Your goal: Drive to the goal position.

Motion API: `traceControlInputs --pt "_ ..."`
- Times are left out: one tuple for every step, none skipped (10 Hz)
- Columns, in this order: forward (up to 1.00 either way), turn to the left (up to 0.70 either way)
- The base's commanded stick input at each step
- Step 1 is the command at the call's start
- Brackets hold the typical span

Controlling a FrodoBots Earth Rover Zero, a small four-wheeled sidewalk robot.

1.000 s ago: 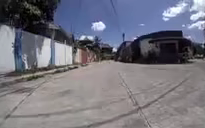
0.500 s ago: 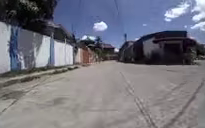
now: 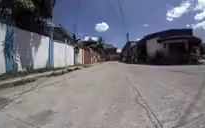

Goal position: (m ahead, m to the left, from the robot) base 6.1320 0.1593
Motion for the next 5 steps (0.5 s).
traceControlInputs --pt "0.85 -0.34" --pt "0.85 -0.34" --pt "0.85 -0.34" --pt "0.85 -0.34" --pt "0.85 -0.34"
